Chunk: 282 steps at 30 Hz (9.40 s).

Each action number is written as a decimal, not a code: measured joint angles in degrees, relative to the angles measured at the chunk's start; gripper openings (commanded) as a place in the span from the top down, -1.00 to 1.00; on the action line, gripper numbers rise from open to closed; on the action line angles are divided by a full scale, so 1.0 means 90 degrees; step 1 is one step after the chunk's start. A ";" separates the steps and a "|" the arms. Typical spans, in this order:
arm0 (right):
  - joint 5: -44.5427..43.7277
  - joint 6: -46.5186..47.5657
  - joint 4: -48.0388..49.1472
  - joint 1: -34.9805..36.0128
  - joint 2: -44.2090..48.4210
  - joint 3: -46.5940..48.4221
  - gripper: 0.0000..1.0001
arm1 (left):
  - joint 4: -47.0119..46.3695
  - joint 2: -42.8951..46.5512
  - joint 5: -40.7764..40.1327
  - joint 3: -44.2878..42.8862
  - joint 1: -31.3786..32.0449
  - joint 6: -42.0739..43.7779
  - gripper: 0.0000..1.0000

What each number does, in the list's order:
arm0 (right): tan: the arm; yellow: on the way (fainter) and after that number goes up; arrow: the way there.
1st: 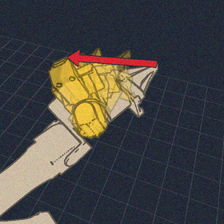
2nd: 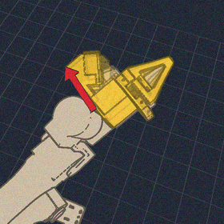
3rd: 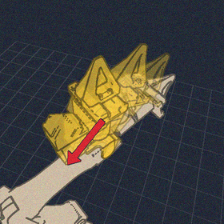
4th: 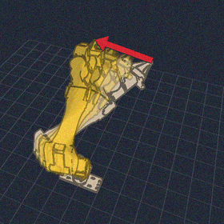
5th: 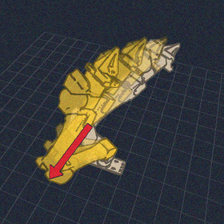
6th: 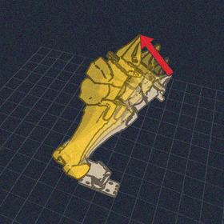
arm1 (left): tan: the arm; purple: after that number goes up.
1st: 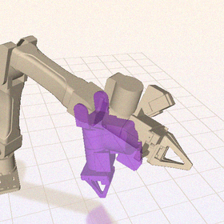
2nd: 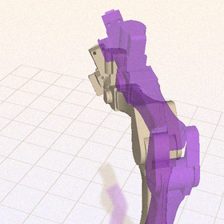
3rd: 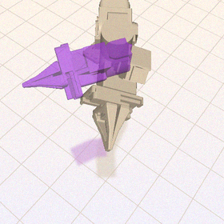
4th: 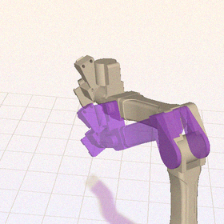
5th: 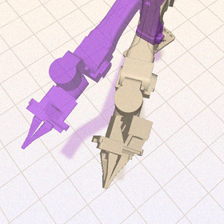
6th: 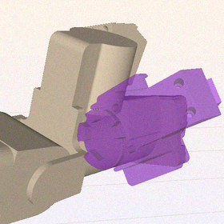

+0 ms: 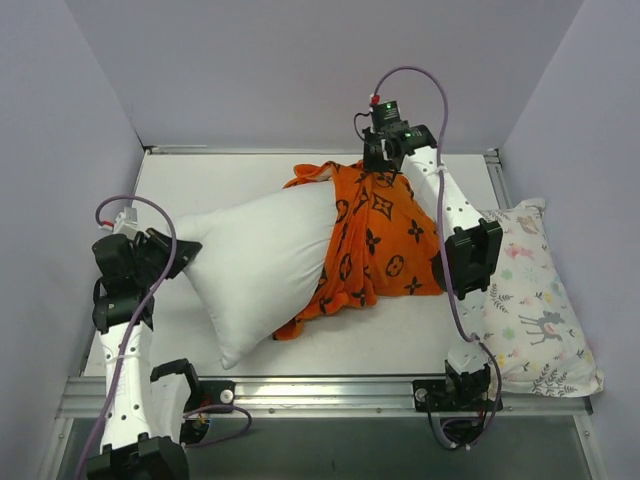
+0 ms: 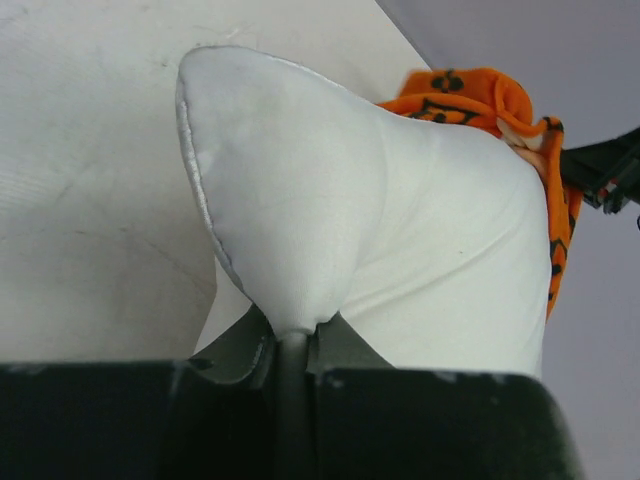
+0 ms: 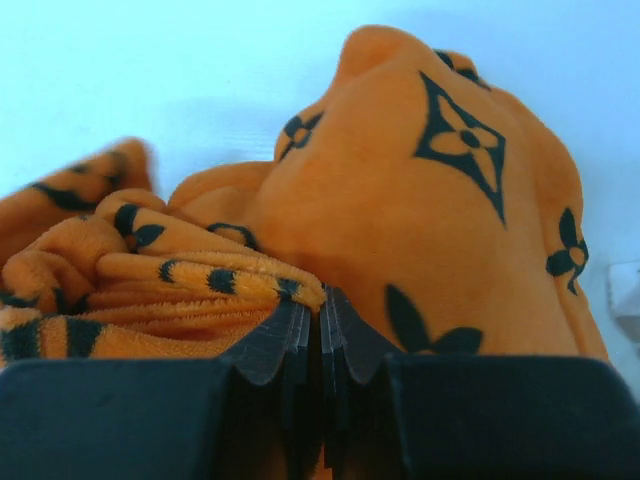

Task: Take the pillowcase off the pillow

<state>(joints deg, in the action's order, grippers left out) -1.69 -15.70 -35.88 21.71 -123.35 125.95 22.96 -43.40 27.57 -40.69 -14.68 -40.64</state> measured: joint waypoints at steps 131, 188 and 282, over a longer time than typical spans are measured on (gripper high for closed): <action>-0.0522 -0.0267 0.0969 0.1719 0.4898 -0.3689 -0.58 | -0.0780 -0.1962 -0.2212 -0.2548 0.1375 0.0257 -0.95; -0.1341 -0.1090 0.1379 0.2336 0.6841 -0.7725 -0.58 | -0.1860 -0.3412 -0.2001 -0.0869 0.0750 -0.0906 1.00; 0.0891 -0.0928 0.0563 -0.1996 0.6883 -0.6489 1.00 | -0.1530 -0.2475 -0.4078 0.0364 0.2210 -0.2557 1.00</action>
<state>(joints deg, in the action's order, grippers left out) 6.33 -24.05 -30.81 3.75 -61.41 67.55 9.19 -65.67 -9.13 -37.41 5.21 -63.66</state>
